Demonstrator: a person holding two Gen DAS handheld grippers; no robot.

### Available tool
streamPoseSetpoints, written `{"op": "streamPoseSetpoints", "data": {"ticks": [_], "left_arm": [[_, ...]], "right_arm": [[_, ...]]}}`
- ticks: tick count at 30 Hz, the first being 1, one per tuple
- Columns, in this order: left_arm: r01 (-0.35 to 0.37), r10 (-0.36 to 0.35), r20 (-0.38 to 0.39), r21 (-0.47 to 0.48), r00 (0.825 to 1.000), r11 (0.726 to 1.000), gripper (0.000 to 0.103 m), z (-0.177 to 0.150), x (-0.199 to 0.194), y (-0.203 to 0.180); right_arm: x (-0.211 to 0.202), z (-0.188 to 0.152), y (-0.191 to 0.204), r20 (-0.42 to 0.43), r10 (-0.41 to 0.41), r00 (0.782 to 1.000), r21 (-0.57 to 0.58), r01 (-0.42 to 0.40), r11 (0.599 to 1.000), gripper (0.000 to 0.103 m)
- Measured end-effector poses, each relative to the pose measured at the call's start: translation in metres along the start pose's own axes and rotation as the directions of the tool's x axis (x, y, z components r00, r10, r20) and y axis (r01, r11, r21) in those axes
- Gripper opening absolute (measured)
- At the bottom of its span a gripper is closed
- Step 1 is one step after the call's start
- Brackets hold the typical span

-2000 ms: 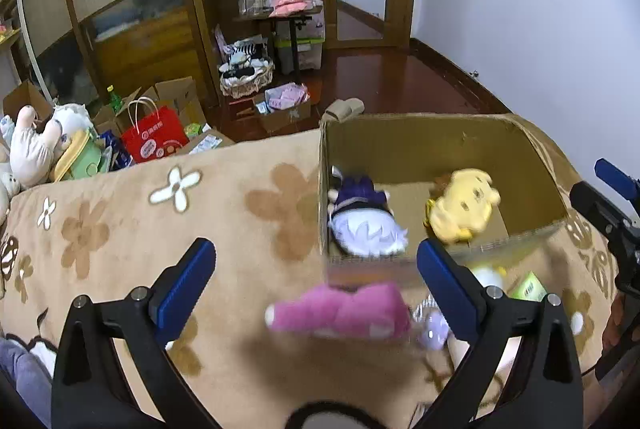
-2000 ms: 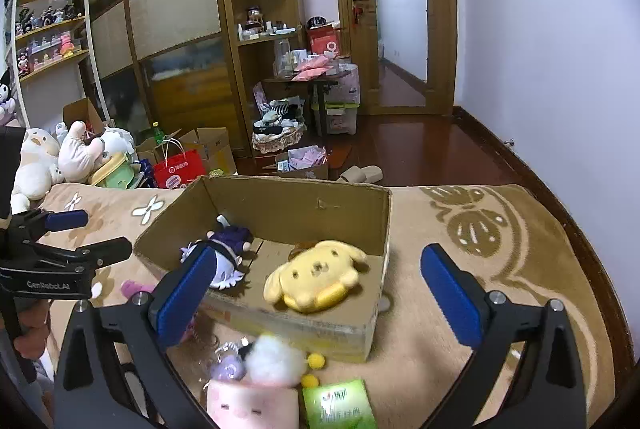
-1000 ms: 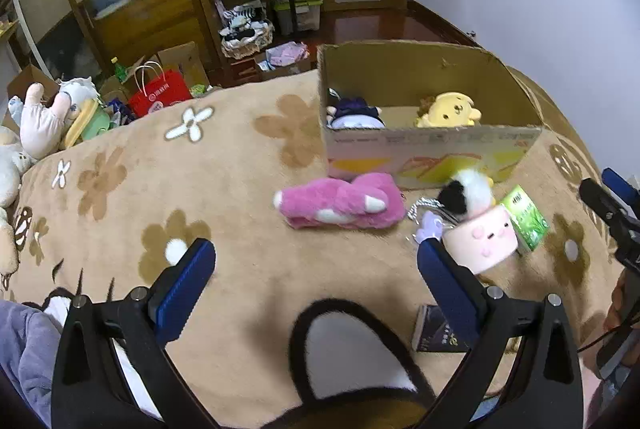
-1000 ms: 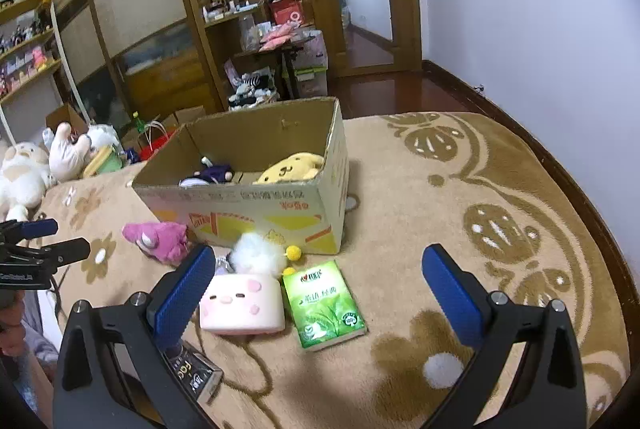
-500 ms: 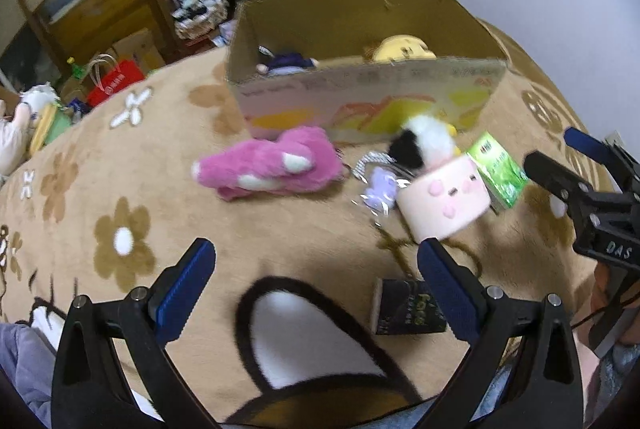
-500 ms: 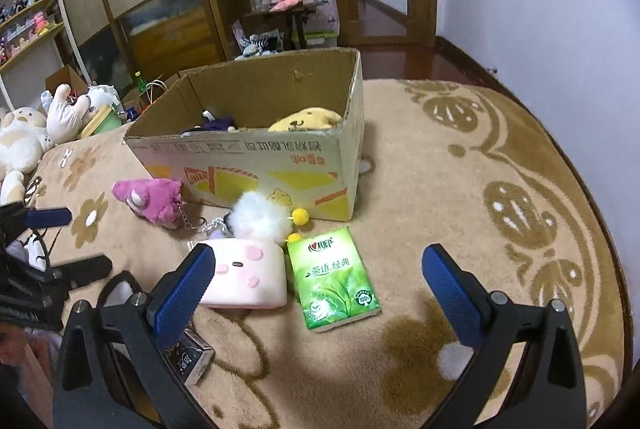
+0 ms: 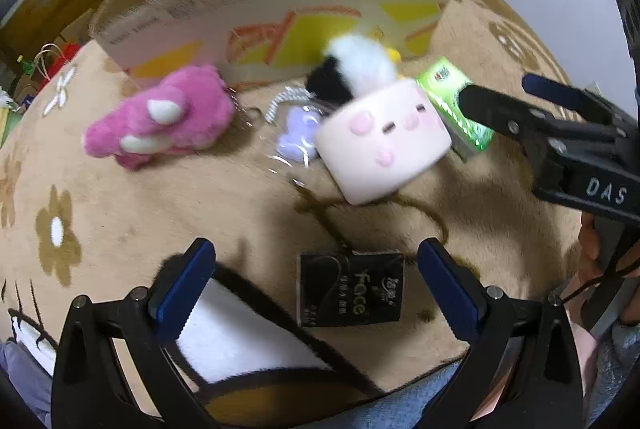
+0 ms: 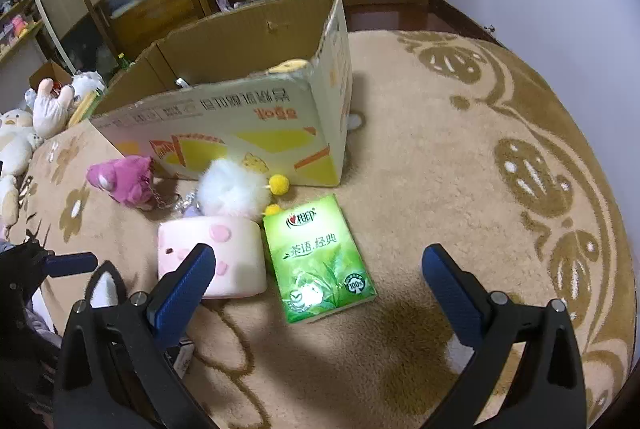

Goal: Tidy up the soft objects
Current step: 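Grasp the black Face tissue pack with the left tool while the right tool grasps the green tissue pack, then carry both tissue packs into the cardboard box and open both tools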

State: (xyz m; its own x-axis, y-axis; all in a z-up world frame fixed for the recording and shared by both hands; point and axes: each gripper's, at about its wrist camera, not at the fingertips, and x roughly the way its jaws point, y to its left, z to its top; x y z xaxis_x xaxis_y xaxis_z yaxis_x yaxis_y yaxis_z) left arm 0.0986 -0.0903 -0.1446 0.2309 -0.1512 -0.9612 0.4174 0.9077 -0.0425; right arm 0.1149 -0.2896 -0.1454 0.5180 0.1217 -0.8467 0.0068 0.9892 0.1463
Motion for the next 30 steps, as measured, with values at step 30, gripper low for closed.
{"op": "streamPoseSetpoints", "data": {"ticks": [30], "left_arm": [[0.022,-0.020,-0.178,0.005,0.984,1.000,0.064,-0.009,0.051,-0.013]], "right_arm": [[0.049,-0.003,-0.004,-0.173,-0.031,0.984,-0.022,0.028,0.999,0.064]]}}
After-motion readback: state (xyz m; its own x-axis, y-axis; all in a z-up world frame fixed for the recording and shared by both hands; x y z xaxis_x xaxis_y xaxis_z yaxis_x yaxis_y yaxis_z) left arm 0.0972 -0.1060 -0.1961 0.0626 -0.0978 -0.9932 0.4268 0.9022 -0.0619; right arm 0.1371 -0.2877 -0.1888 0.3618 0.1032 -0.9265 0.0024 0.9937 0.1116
